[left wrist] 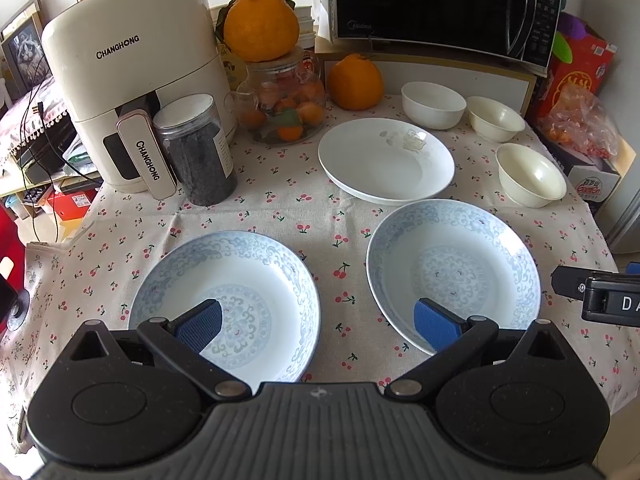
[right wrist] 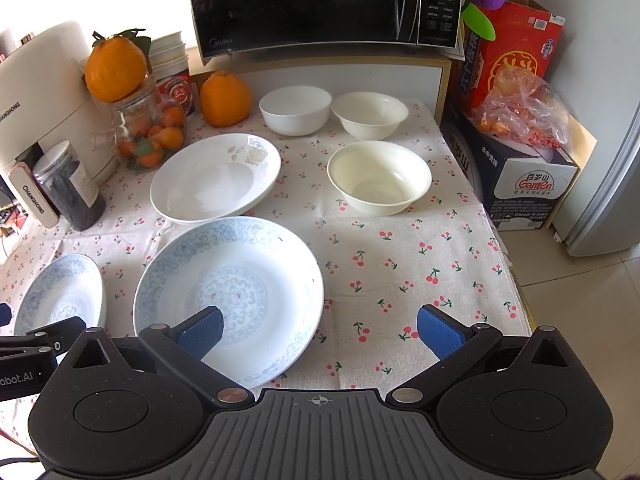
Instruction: Organize plates and bowls
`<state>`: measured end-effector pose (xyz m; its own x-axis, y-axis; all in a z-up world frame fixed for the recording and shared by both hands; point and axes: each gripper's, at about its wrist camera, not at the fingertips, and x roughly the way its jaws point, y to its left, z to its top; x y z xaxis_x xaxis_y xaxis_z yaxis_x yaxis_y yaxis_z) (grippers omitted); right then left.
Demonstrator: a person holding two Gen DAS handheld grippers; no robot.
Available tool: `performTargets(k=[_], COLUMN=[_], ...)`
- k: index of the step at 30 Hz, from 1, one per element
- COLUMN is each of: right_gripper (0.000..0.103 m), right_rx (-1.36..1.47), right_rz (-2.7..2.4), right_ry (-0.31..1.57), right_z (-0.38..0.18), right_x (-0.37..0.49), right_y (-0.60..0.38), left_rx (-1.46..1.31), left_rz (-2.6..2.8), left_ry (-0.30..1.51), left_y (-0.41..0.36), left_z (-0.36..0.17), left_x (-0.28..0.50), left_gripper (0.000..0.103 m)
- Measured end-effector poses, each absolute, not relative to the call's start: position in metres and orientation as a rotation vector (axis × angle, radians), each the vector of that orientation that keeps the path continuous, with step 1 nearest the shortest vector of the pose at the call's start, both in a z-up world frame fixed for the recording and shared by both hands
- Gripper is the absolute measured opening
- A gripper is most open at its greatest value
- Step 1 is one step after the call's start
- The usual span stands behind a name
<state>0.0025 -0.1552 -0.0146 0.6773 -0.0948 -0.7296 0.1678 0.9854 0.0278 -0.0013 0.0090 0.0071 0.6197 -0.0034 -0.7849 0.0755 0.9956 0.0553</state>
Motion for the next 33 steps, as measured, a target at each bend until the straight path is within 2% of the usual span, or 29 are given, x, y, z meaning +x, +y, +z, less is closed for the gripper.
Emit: performTargets(k=[23, 30, 33], right_gripper=[0.103, 0.103, 0.103], right_rx=[0.104, 0.201, 0.255], right_rz=[-0.114, -0.041, -0.019], right_ry=[0.813, 0.821, 0.83], right_z=[-0.017, -0.022, -0.027], right_x=[0.007, 0.015, 0.019], right_y=[-0.159, -0.174, -0.182], left_rx=[0.106, 0.055, 0.035], left_rz=[-0.119, -0.23, -0.282], left_ry=[0.888, 0.902, 0.931], left_y=[0.005, 0.011, 0.013], left_z=[0.005, -0.003, -0.01], left_x=[0.007, 0.025, 0.033], left_gripper=[0.102, 0.097, 0.089])
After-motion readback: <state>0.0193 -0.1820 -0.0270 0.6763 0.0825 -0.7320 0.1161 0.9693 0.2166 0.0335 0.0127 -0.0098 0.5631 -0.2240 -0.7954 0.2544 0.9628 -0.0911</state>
